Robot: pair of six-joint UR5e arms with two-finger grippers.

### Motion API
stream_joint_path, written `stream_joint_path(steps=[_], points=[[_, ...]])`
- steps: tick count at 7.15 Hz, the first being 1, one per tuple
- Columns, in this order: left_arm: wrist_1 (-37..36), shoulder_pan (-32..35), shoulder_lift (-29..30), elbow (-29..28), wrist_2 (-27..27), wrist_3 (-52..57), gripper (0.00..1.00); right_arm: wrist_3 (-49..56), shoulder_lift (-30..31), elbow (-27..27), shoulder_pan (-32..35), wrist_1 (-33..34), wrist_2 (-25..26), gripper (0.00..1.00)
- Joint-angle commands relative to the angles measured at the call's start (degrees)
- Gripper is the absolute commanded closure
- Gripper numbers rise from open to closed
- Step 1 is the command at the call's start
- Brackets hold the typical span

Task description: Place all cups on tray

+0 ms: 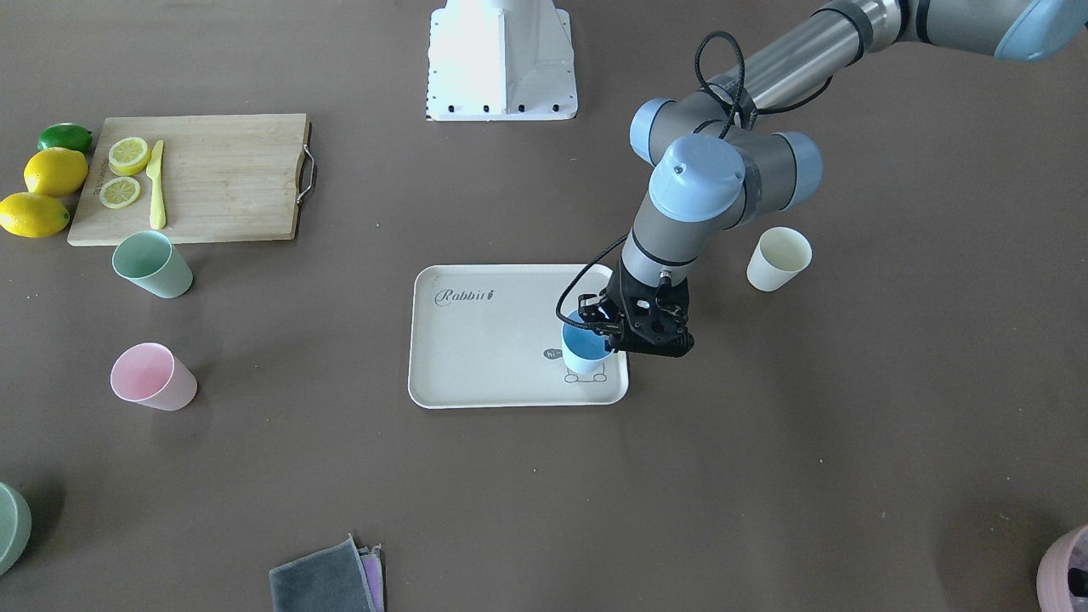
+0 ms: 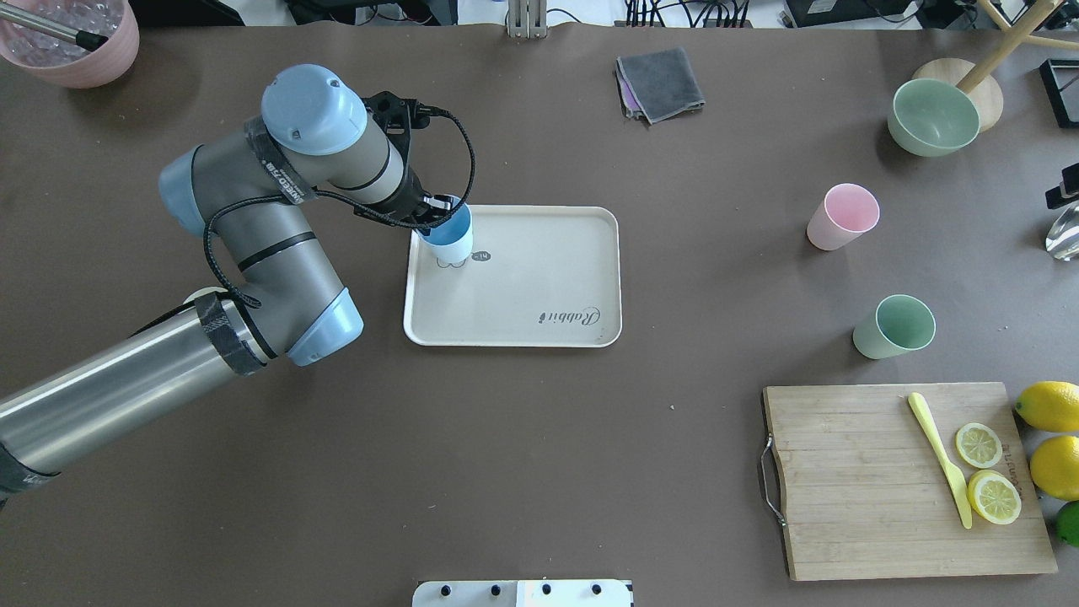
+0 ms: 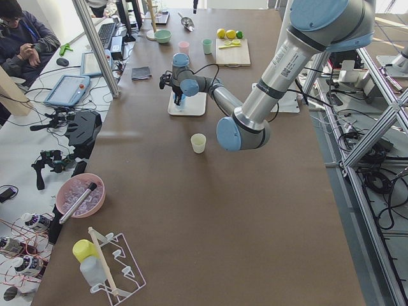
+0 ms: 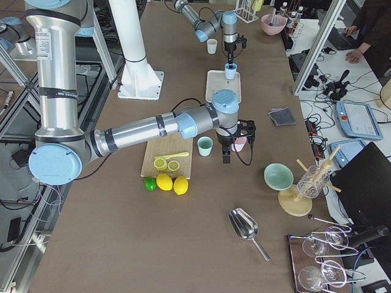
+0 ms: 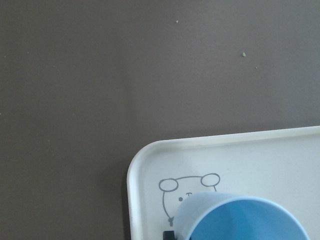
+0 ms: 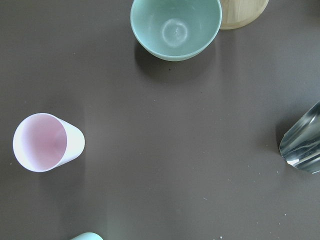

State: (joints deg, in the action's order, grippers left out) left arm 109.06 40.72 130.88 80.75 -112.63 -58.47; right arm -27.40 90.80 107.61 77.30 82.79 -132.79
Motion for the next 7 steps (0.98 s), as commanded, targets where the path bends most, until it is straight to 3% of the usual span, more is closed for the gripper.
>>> stream_joint_path(steps=[1, 2, 3, 4, 5, 7], points=[[0.19, -0.03, -0.19, -0.33, 0.22, 0.29, 0.64, 0.06, 0.17, 0.05, -0.40, -0.78, 0.07, 0.00], [0.45, -0.11, -0.63, -0.25, 1.87, 1.77, 0.02, 0.06, 0.26, 0.05, -1.18, -1.14, 0.07, 0.00], [1.15, -0.03, -0.63, 0.19, 3.80, 2.13, 0.01, -0.20, 0.35, 0.14, -1.89, -2.71, -0.36, 0.00], [0.81, 3.19, -0.72, 1.15, 0.51, 4.13, 0.01, -2.29, 0.35, 0.66, -2.59, -3.33, -0.63, 0.00], [-1.02, 8.36, -4.81, 5.25, -6.91, 9.55, 0.01, -7.01, 1.04, 3.02, -4.77, -3.43, -0.54, 0.00], [-7.34, 19.60, -14.47, 13.09, -14.25, 27.34, 0.01, -14.75, 6.82, 11.43, -11.61, -3.43, 0.94, 0.00]])
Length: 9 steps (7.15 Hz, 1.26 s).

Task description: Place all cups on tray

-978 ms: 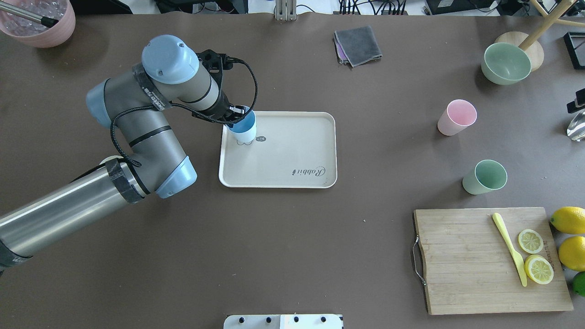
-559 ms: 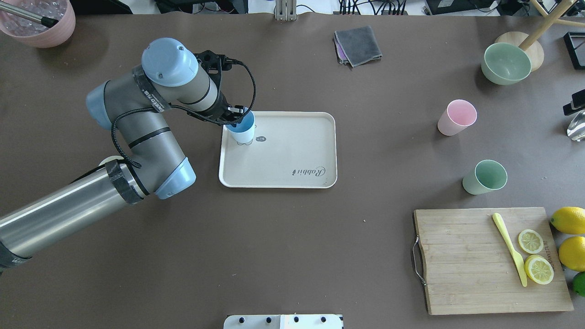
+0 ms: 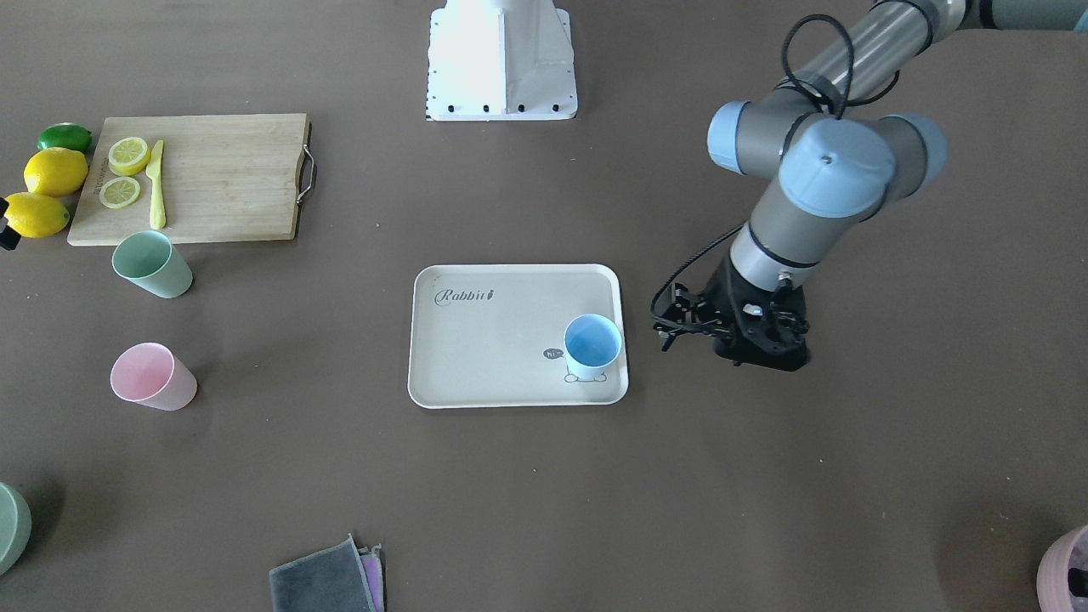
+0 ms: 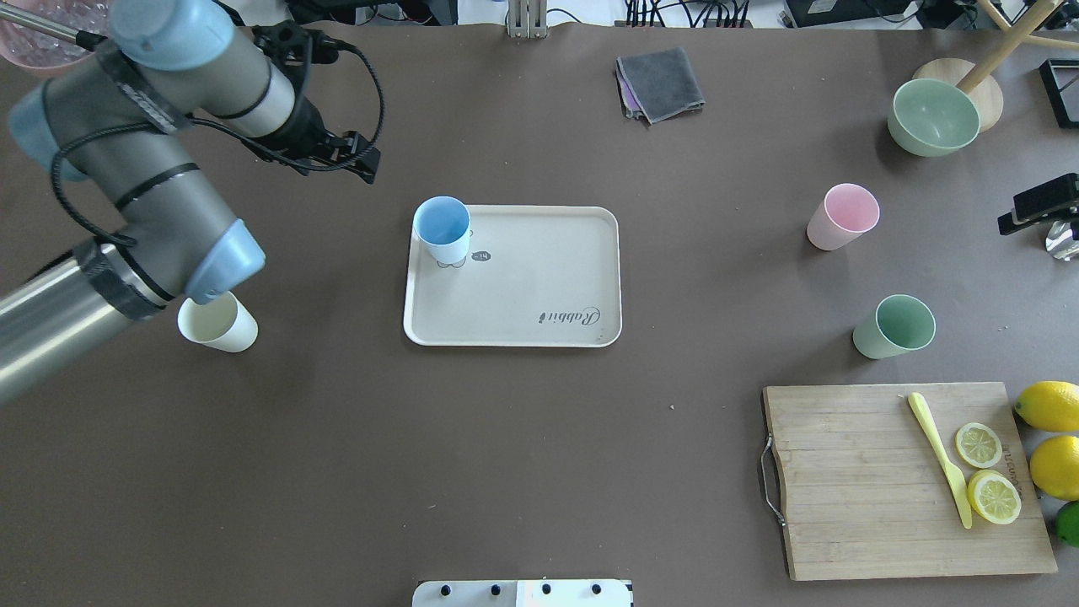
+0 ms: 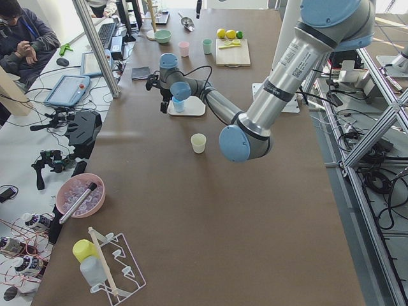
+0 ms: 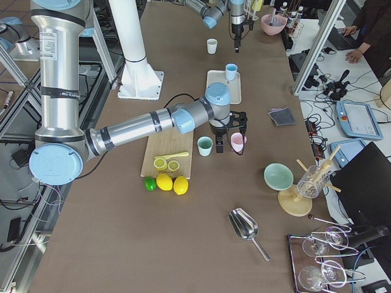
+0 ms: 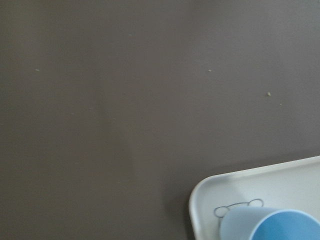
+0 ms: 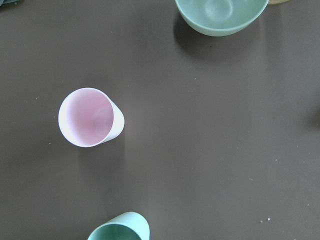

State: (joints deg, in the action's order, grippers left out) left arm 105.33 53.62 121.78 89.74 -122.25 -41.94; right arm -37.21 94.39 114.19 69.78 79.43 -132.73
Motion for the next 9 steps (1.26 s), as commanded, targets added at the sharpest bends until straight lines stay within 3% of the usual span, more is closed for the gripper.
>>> stream_joint_path(steps=[1, 2, 3, 5, 7, 8, 9], points=[[-4.07, 11.98, -9.16, 3.78, -6.32, 21.18, 0.01, -8.37, 5.17, 6.73, -9.25, -0.06, 5.59, 0.00], [-3.99, 14.12, -11.98, 3.69, -6.77, 26.68, 0.01, -8.50, 5.02, 5.27, -13.13, -0.06, 10.86, 0.00], [-3.03, 14.23, -13.40, 4.03, -6.77, 26.82, 0.01, -6.84, 4.58, 2.29, -14.91, -1.46, 12.82, 0.00], [-2.93, 14.23, -13.94, 4.56, -6.69, 26.82, 0.01, -7.70, 3.70, -5.44, -16.51, -11.28, 14.33, 0.02], [-2.93, 14.23, -13.94, 4.57, -6.69, 26.74, 0.01, -8.75, 1.68, -7.83, -18.00, -11.58, 15.12, 0.06], [-2.93, 14.14, -13.85, 4.57, -6.69, 26.73, 0.01, -10.85, 1.41, -7.84, -19.49, -11.58, 15.82, 0.17], [-2.93, 14.14, -13.85, 4.57, -6.60, 26.47, 0.01, -11.83, 1.24, -7.93, -20.63, -11.67, 16.61, 0.49]])
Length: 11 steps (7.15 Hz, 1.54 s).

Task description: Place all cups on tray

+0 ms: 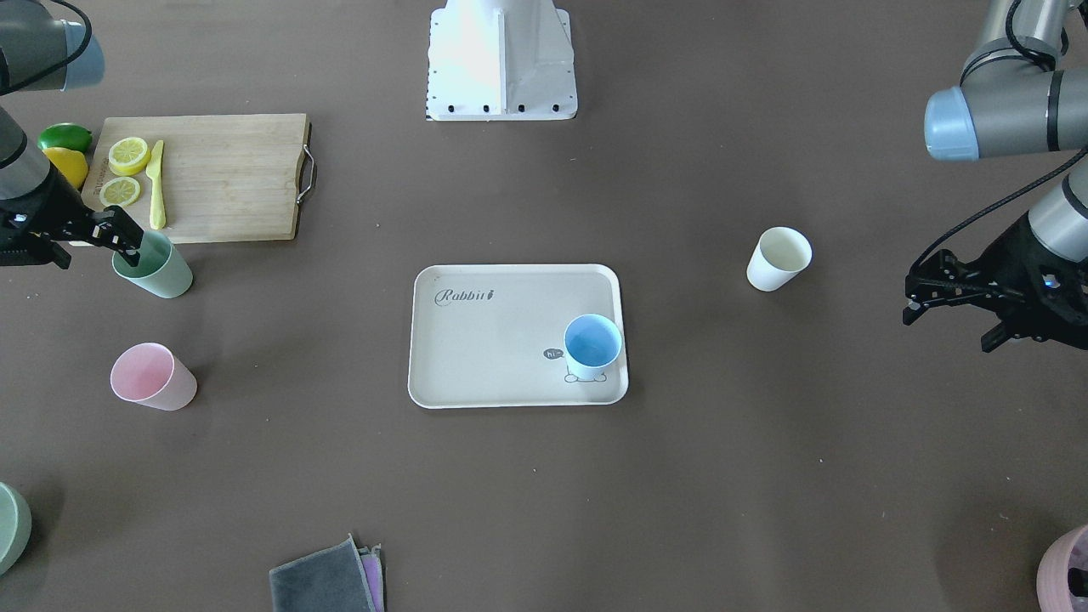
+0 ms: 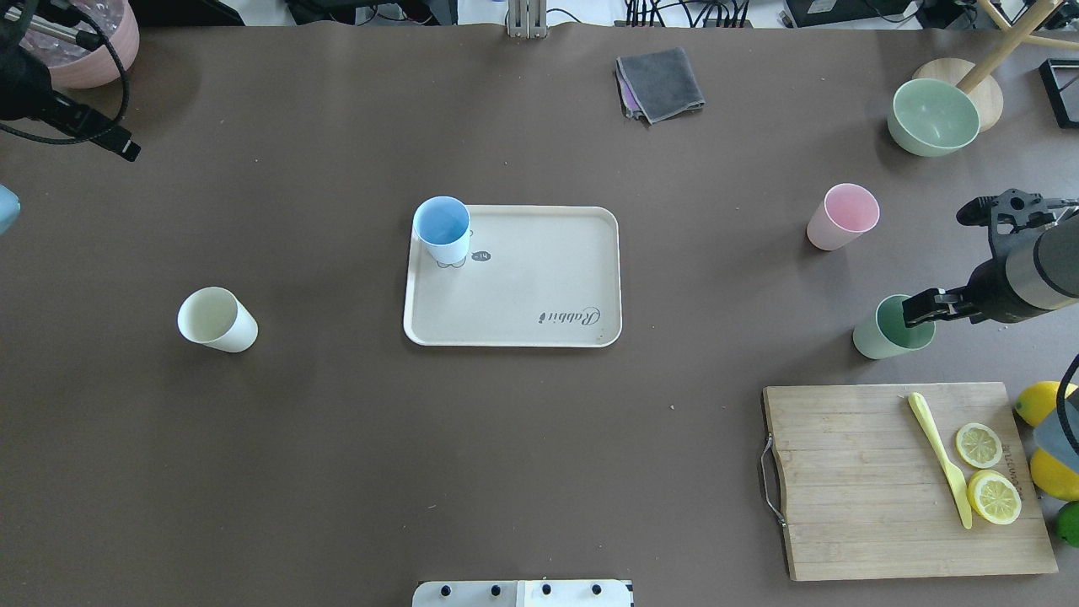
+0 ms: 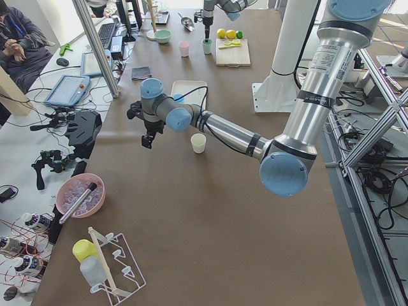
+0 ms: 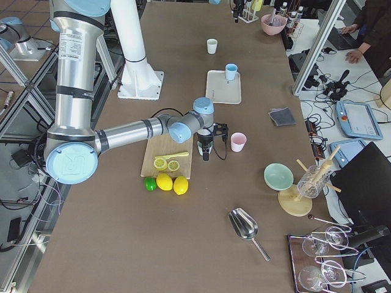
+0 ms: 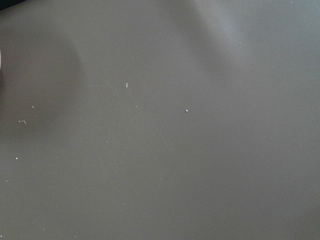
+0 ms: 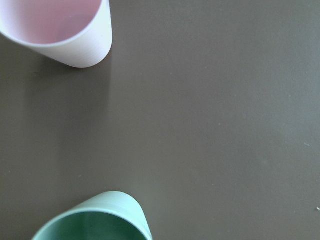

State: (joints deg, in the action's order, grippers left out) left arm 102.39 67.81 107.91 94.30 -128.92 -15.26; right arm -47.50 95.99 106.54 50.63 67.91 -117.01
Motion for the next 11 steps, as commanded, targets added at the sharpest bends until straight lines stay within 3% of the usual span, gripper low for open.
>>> stream_joint_path(steps=[1, 2, 5, 7, 9, 11], points=[[0.00, -0.13, 0.19, -0.08, 0.24, -0.47, 0.01, -1.54, -0.36, -0.37, -1.85, -0.23, 0.82, 0.85], [0.00, -0.13, 0.20, -0.08, 0.24, -0.56, 0.01, -1.63, -0.36, -0.11, -1.85, -0.40, 0.73, 1.00], [0.00, -0.22, 0.28, -0.17, 0.24, -0.56, 0.01, -5.81, -3.24, 1.47, -1.85, -0.23, -0.76, 1.00], [0.00, -0.22, 0.37, -0.17, 0.33, -0.65, 0.01, -14.69, -10.35, 1.30, -2.11, 2.04, -2.52, 1.00], [-0.09, -0.22, 0.46, -0.26, 0.33, -0.82, 0.01, -28.90, -22.27, 0.61, -7.09, 10.36, -1.39, 1.00], [0.00, -0.31, 0.63, -0.35, 0.24, -1.52, 0.01, -39.10, -35.36, -3.24, -13.94, 18.90, 6.23, 1.00]])
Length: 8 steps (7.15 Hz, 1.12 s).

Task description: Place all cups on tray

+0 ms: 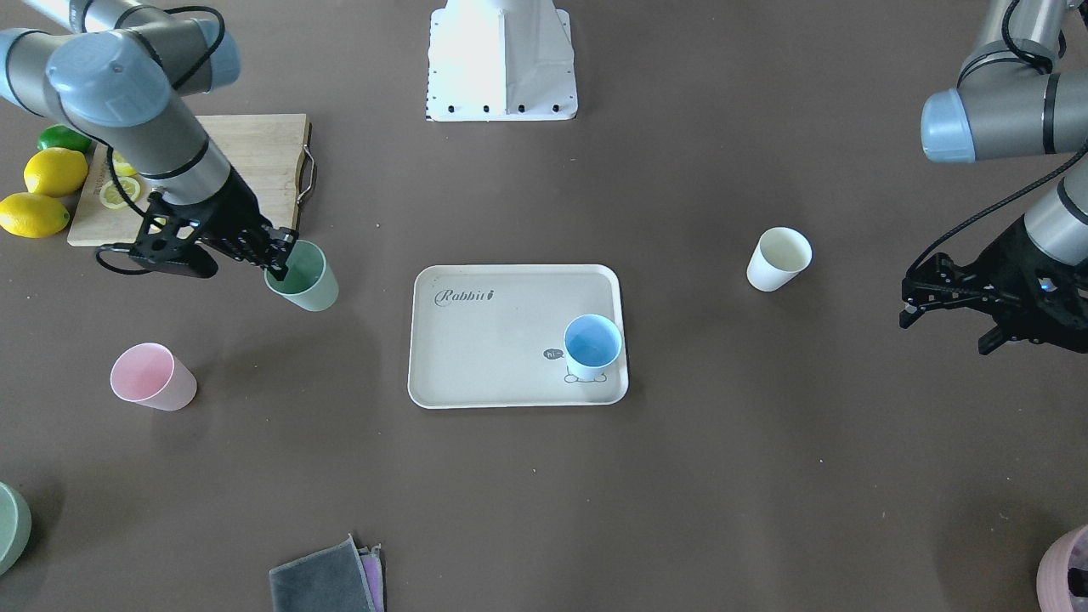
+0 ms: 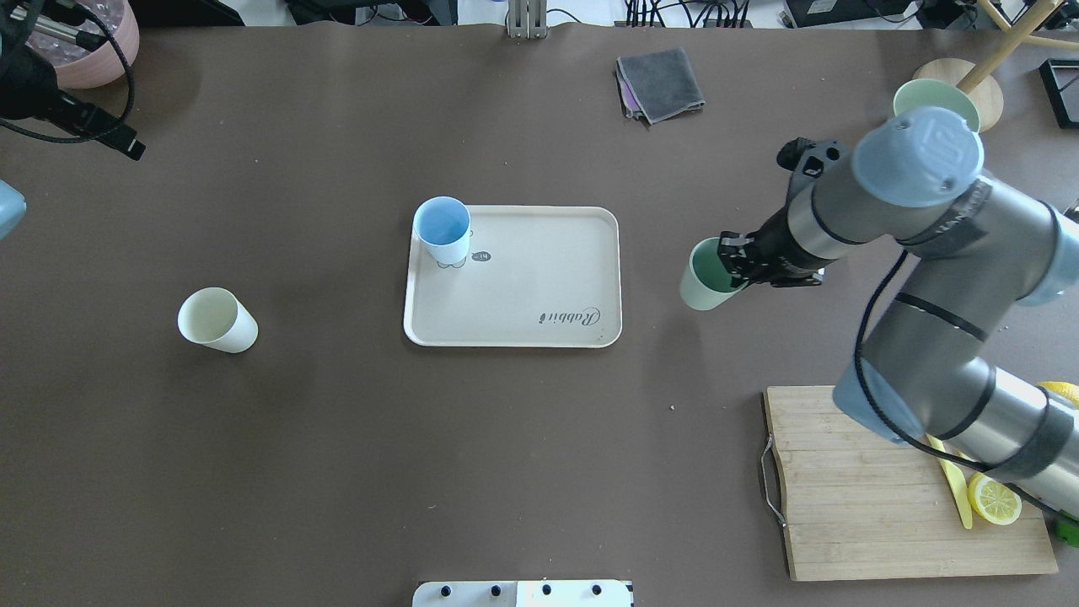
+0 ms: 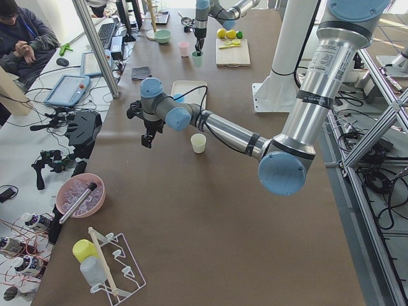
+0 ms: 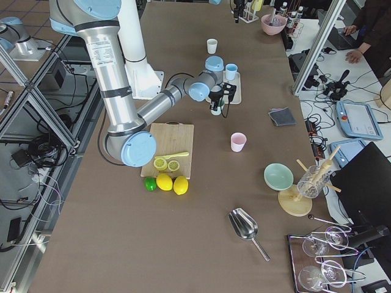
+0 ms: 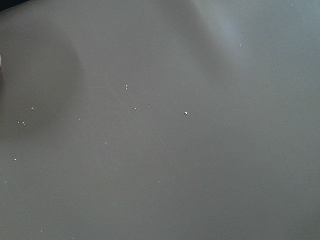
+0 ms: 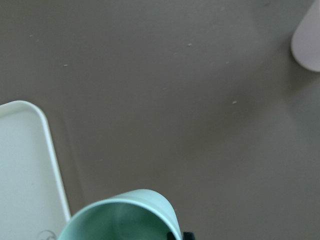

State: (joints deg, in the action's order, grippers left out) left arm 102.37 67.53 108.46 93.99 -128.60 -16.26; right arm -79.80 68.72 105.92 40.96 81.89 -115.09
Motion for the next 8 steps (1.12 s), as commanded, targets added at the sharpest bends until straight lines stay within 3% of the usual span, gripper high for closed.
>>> stream_joint_path(steps=[1, 2, 3, 4, 5, 6, 8], points=[[0.02, -0.12, 0.18, 0.05, -0.07, -1.49, 0.01, -9.90, -14.16, -8.22, -5.88, 5.29, 5.39, 1.00], [0.02, -0.21, 0.18, 0.23, -0.07, -1.50, 0.01, -10.46, -17.53, -12.19, -7.03, 5.12, 6.71, 1.00], [0.02, -0.21, 0.18, 0.23, -0.07, -1.58, 0.01, -10.20, -17.22, -12.32, -8.08, 4.77, 7.16, 1.00], [0.02, -0.21, 0.18, 0.14, -0.07, -1.50, 0.01, -9.68, -17.13, -12.41, -8.35, 4.68, 7.16, 0.79], [0.02, -0.21, 0.18, 0.23, -0.07, -1.50, 0.01, -9.76, -16.95, -12.41, -8.79, 4.68, 7.25, 0.34], [0.02, -0.21, -0.08, 0.31, -0.15, -1.50, 0.01, -9.85, -17.04, -12.32, -9.06, 4.77, 8.82, 0.00], [0.02, -0.21, -0.35, 1.10, -0.42, -3.24, 0.01, -8.97, -16.86, -8.65, -6.01, 7.99, 6.13, 0.00]])
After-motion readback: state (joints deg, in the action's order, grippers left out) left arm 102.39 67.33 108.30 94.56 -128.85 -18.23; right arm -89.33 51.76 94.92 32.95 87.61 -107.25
